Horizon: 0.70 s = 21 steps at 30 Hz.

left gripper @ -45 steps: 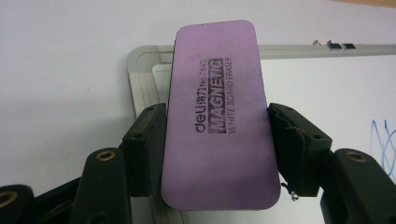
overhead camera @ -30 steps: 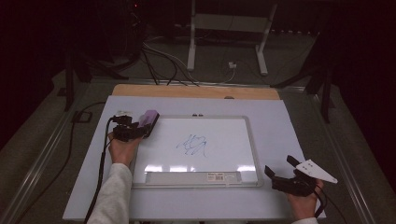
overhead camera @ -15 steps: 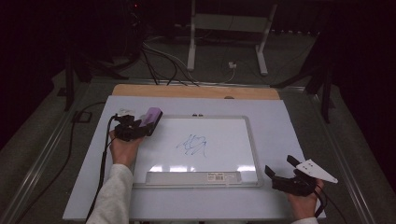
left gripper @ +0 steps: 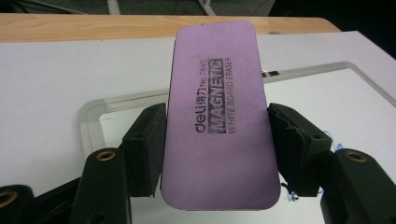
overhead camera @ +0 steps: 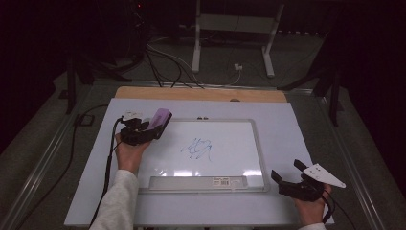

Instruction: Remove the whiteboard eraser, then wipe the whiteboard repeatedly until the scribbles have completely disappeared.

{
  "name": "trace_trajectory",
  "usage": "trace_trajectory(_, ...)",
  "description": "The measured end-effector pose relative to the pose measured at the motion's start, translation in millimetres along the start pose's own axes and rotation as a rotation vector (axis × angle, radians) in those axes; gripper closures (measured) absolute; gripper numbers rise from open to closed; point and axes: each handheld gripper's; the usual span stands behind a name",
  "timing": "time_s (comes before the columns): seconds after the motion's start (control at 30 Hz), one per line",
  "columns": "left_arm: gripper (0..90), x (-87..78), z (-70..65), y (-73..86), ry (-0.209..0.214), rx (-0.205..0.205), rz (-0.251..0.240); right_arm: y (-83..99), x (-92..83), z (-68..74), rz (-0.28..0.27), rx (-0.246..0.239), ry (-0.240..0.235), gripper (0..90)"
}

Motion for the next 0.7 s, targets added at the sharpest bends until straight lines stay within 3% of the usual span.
trace_trajectory(0.7,41.2,-0.5,-26.5,-1.4,0.049,0.074,-0.001,0.1,-0.5,-0.1,-0.001,0.0,-0.001,1.1)
Point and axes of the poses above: each handheld gripper's, and its own axes: x roughly forward along the jaws, y roughly out of its underside, z roughly to its left, and after that the axes turned 9 degrees about z, right-handed
